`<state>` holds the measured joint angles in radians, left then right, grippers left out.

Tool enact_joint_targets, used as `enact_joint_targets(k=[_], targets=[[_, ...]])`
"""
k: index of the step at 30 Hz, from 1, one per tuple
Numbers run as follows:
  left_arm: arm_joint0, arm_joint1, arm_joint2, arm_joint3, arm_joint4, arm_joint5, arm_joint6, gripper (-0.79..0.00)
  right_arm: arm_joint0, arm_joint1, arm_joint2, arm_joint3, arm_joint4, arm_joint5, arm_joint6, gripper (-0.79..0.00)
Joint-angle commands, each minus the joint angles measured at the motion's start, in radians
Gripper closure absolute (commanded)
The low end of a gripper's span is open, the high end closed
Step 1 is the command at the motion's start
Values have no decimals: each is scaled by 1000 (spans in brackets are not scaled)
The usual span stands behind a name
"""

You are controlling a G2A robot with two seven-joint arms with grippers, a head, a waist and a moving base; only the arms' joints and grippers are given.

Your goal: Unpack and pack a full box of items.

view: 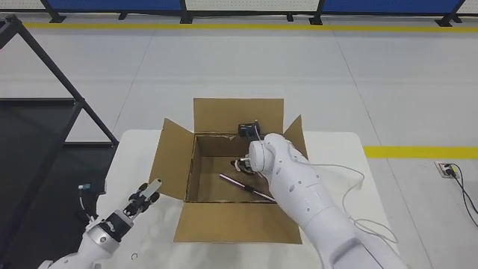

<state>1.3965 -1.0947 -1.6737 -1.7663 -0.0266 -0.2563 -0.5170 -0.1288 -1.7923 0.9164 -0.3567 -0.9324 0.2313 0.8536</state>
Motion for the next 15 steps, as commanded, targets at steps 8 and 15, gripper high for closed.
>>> enact_joint_targets(k=[8, 15], targets=[[26, 4, -61, -38, -116, -21, -25, -785, -78, 49, 23, -256, -94, -23, 31, 0], [60, 8, -150, -58, -302, -53, -74, -785, -365, 141, 118, -853, -309, -25, 191, 0]])
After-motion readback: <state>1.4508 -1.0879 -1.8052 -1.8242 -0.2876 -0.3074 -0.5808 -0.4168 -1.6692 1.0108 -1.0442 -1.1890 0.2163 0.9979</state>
